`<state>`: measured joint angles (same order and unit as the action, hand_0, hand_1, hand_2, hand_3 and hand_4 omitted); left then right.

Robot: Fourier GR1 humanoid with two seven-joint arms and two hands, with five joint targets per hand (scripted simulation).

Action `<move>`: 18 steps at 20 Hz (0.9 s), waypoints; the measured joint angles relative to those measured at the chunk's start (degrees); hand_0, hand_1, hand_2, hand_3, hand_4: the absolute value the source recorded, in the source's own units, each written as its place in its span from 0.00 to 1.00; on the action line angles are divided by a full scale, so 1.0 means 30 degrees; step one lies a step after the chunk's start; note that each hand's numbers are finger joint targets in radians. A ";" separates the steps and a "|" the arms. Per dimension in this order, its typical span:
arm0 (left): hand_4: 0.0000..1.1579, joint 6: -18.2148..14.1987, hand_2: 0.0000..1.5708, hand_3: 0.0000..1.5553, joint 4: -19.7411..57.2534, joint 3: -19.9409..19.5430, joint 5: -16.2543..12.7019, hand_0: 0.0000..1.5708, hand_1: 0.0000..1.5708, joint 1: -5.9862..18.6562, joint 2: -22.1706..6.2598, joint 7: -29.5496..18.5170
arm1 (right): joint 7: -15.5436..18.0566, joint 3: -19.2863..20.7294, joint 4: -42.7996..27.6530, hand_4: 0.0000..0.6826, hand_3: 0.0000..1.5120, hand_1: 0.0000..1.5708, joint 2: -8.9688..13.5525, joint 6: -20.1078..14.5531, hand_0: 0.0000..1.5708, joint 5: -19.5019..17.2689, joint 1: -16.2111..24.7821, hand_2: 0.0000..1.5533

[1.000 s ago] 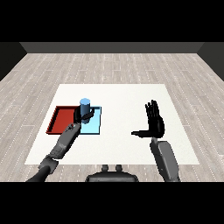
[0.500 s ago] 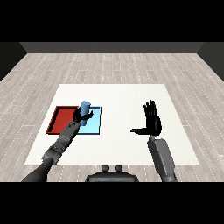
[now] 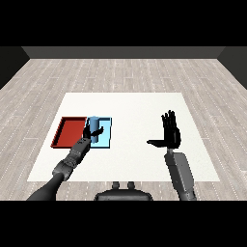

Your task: Pick the blue can and put it in the blue box

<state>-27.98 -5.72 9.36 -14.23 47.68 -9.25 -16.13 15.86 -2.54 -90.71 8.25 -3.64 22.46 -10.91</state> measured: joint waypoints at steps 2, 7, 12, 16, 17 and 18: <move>0.00 0.0442 0.00 0.00 0.0670 0.0177 0.0286 0.00 0.00 0.0204 -0.0193 0.0731 | 0.0082 0.0200 0.0129 0.00 0.00 0.00 -0.0007 0.0189 0.00 0.0211 -0.0049 0.00; 0.00 -0.0879 0.00 0.00 0.1333 0.0599 0.0995 0.00 0.00 0.0638 -0.0112 0.1459 | -0.0089 0.0473 -0.0044 0.00 0.00 0.00 0.0327 0.0492 0.00 0.0243 -0.0196 0.00; 0.00 -0.2580 0.00 0.00 0.0712 -0.0076 0.0590 0.00 0.00 0.0681 -0.0004 0.0737 | -0.0089 0.0266 -0.0342 0.00 0.00 0.00 0.0120 0.0393 0.00 -0.0086 -0.0139 0.00; 0.00 -0.2512 0.00 0.00 -0.1736 -0.1260 -0.0439 0.00 0.00 0.0287 -0.0386 -0.2689 | 0.0013 0.0302 -0.0421 0.00 0.00 0.00 0.0232 0.0561 0.00 -0.0158 -0.0077 0.00; 0.00 -0.2137 0.00 0.00 -0.2525 -0.1446 -0.0624 0.00 0.00 0.0384 -0.0327 -0.3605 | 0.0016 0.0238 -0.0493 0.00 0.00 0.00 0.0230 0.0535 0.00 -0.0246 -0.0033 0.00; 0.00 -0.1563 0.00 0.00 -0.3363 -0.1607 -0.0819 0.00 0.00 0.0343 -0.0263 -0.4560 | 0.0015 0.0131 -0.0453 0.00 0.00 0.00 0.0241 0.0502 0.00 -0.0411 0.0005 0.00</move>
<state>-32.67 -15.81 4.54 -16.69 48.71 -10.04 -29.81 15.90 -2.15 -92.07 8.97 -2.14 21.22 -10.90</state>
